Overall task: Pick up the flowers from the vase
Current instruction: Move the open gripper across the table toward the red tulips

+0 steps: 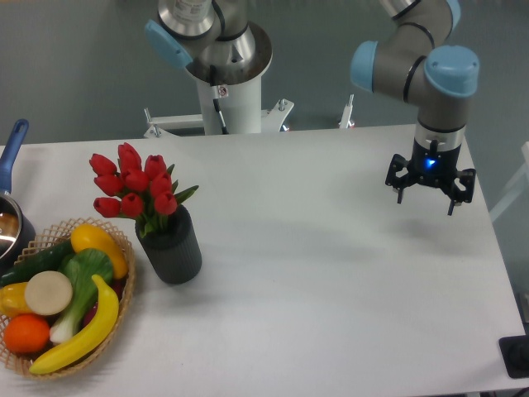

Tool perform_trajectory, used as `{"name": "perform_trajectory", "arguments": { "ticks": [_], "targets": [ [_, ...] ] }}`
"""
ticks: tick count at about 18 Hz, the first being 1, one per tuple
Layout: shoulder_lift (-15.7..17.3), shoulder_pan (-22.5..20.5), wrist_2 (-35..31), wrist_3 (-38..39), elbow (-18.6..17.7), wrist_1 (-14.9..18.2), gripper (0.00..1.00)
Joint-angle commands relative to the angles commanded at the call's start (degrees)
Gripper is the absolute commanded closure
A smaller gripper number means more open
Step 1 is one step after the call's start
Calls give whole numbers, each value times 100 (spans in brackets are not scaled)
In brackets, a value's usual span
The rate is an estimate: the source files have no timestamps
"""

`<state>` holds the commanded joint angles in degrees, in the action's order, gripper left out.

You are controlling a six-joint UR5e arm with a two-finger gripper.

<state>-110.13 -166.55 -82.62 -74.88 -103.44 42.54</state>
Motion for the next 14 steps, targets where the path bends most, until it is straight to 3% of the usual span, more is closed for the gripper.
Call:
{"name": "perform_trajectory", "arguments": {
  "ticks": [6,10,14],
  "targets": [
    [26,0,105,0,-27,-53,0],
    [148,61,1456,97,-149,-88,0],
    [343,614,2230,219,-220,-79,0]
  ]
}}
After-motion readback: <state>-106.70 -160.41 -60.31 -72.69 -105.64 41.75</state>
